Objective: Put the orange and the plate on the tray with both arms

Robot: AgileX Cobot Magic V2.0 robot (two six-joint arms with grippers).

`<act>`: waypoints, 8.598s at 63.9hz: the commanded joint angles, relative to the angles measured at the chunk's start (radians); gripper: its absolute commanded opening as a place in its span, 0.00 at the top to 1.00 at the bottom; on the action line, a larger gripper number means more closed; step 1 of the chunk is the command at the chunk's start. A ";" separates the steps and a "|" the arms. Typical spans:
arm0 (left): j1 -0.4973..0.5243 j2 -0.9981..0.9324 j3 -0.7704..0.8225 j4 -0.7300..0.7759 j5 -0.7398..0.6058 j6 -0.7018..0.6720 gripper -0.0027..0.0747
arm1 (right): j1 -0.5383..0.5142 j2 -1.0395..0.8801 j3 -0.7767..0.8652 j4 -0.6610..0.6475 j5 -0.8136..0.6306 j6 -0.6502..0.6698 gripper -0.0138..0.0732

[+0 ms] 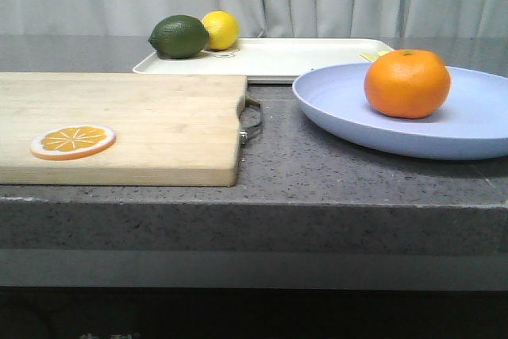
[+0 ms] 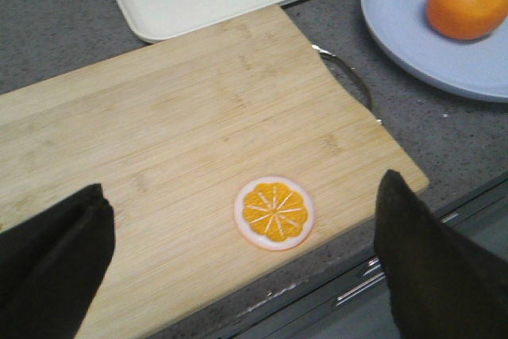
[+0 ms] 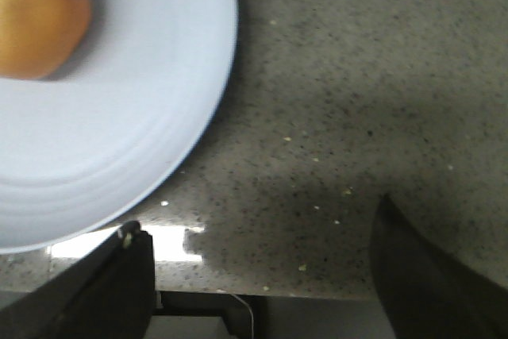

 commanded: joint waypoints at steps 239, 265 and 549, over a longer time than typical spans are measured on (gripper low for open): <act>0.046 -0.042 -0.021 0.050 -0.042 -0.011 0.14 | 0.179 1.160 -1.391 0.389 0.132 0.362 0.90; 0.046 -0.042 -0.021 0.052 -0.042 -0.011 0.14 | 0.179 1.165 -1.400 0.343 0.141 0.384 0.45; 0.538 -0.798 0.874 -0.096 -0.842 -0.003 0.99 | 0.182 -0.526 0.185 0.094 -0.147 -0.047 0.92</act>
